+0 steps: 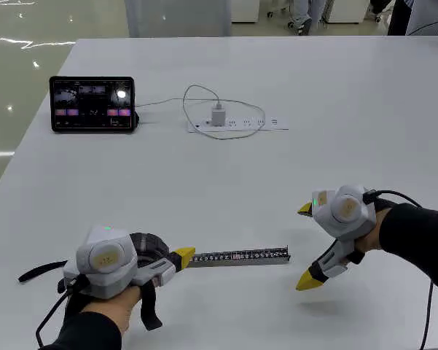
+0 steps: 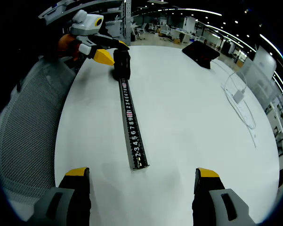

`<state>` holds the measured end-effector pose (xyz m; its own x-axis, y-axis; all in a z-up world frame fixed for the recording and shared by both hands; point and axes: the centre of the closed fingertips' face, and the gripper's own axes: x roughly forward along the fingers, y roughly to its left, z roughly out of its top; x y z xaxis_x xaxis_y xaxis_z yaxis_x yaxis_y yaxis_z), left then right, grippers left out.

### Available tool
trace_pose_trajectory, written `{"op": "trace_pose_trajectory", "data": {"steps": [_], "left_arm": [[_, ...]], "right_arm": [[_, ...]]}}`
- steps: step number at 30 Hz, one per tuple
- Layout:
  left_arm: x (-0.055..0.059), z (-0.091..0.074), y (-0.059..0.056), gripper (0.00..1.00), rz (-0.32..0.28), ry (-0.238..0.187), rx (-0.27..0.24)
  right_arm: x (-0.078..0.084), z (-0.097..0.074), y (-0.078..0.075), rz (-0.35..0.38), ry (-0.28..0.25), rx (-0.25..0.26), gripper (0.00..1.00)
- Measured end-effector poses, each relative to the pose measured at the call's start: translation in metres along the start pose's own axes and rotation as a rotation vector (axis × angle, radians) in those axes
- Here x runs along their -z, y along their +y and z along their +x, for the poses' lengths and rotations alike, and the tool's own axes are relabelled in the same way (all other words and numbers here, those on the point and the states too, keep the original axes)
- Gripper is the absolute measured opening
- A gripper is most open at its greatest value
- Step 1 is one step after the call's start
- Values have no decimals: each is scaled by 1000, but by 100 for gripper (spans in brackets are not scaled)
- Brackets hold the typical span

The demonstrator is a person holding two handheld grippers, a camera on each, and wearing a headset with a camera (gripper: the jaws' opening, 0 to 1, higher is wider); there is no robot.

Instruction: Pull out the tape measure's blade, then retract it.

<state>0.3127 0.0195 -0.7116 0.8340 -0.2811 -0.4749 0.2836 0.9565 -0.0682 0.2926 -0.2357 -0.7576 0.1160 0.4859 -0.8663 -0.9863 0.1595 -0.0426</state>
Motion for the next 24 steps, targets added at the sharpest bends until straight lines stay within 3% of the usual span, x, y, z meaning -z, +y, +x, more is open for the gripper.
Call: {"op": "trace_pose_trajectory", "data": {"steps": [4,8,10,13,16,24], "left_arm": [[1,3,-1,99,17,-25,-2],[5,3,-2,99,17,-7,-6],[3,3,-4,99,31,-6,-4],[-1,2,-6,99,32,-13,3],[-5,3,-9,99,29,-34,15],[-4,6,-5,99,23,-21,6]], "right_arm": [[-2,7,-2,-15,13,-2,88],[-3,10,3,-33,16,-22,76],[-10,9,7,-14,-8,-34,71],[-15,7,7,-49,-20,-38,60],[-13,7,6,-53,2,-44,61],[-3,15,5,-135,62,-76,53]]}}
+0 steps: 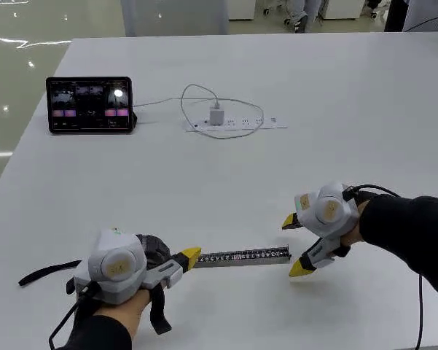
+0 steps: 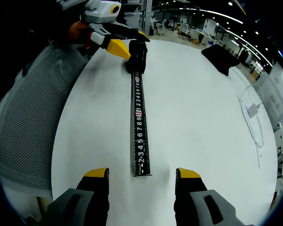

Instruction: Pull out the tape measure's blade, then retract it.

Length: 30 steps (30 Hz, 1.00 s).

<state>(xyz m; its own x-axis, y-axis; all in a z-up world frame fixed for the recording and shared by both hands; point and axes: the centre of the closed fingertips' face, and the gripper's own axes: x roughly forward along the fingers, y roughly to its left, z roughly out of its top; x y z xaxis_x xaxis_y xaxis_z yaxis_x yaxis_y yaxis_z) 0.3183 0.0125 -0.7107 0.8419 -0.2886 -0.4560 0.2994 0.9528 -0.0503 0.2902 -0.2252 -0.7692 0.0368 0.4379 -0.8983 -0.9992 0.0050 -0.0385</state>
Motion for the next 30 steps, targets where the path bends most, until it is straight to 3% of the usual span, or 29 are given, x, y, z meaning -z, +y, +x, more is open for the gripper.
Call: {"op": "trace_pose_trajectory", "data": {"steps": [5,12,22,24,30], "left_arm": [[4,0,5,99,-15,10,-14],[6,1,8,99,-23,11,-23],[4,2,11,99,-33,4,-30],[6,2,11,99,-34,6,-32],[8,1,17,99,-45,9,-45]], "right_arm": [[3,5,2,-8,18,-27,37],[5,10,-2,-18,26,-27,27],[5,10,2,-9,24,-41,19],[3,11,1,4,26,-36,12],[4,10,0,1,72,-48,12]]}}
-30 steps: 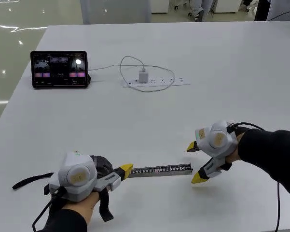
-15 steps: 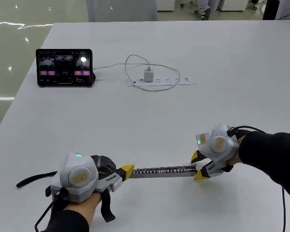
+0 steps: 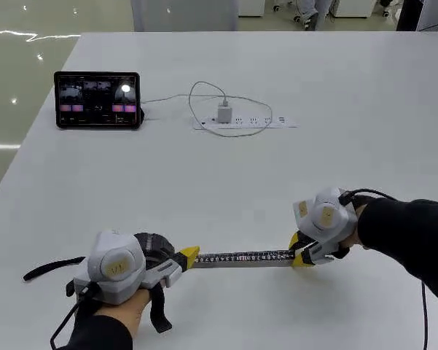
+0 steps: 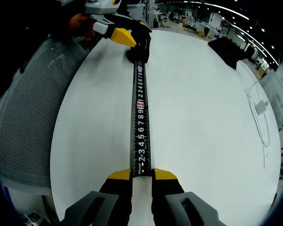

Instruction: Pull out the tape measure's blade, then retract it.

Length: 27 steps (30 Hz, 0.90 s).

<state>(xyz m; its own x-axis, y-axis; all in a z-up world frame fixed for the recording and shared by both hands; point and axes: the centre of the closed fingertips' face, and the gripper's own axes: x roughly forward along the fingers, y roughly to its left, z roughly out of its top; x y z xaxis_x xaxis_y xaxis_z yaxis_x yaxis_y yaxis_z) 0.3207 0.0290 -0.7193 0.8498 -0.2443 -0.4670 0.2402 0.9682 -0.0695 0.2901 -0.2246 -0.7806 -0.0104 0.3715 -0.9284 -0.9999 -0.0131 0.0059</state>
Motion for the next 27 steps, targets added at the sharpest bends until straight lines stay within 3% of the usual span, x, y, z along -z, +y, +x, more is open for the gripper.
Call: {"op": "trace_pose_trajectory", "data": {"steps": [3,7,12,19,27], "left_arm": [[0,0,1,99,-5,-3,-5],[4,3,-3,98,3,5,0],[15,5,-4,92,6,47,-3],[18,9,9,82,-18,59,-42],[23,12,10,69,-41,82,-57]], "right_arm": [[1,0,1,-10,10,0,11],[2,0,0,35,5,9,11],[3,0,0,48,-12,20,11],[2,1,-1,65,12,16,11],[2,1,-2,100,31,14,11]]}}
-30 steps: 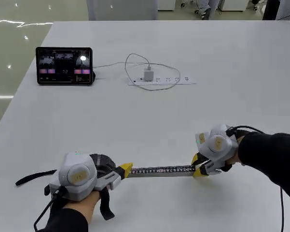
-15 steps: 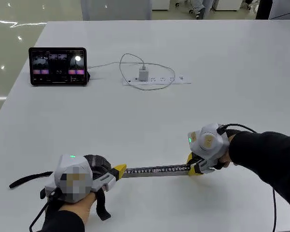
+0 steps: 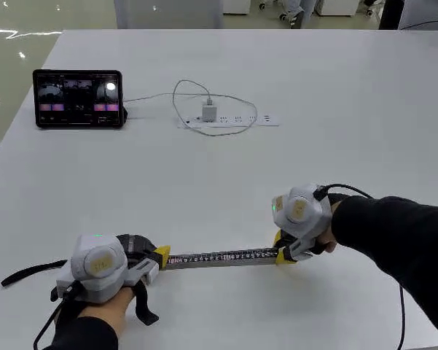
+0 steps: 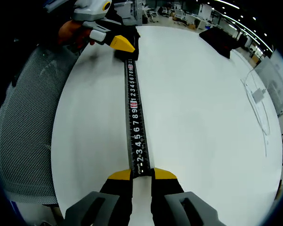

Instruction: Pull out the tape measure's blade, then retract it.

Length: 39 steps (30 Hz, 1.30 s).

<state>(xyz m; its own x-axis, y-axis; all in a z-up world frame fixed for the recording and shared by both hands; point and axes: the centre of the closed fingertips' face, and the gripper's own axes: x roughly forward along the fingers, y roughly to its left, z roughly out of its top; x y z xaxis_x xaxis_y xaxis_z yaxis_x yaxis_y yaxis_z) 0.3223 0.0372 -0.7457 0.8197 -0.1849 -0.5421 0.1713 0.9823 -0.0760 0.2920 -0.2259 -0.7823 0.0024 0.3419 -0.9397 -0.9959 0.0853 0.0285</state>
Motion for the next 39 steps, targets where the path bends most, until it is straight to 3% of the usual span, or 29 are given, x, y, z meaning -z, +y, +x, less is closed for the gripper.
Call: {"op": "trace_pose_trajectory", "data": {"steps": [5,20,39], "left_arm": [[2,2,4,65,-34,20,3],[3,1,2,63,0,34,9],[5,1,2,63,-4,66,12]], "right_arm": [[0,0,-1,10,5,-3,10],[0,0,-1,23,16,5,10],[-4,2,0,28,39,11,10]]}}
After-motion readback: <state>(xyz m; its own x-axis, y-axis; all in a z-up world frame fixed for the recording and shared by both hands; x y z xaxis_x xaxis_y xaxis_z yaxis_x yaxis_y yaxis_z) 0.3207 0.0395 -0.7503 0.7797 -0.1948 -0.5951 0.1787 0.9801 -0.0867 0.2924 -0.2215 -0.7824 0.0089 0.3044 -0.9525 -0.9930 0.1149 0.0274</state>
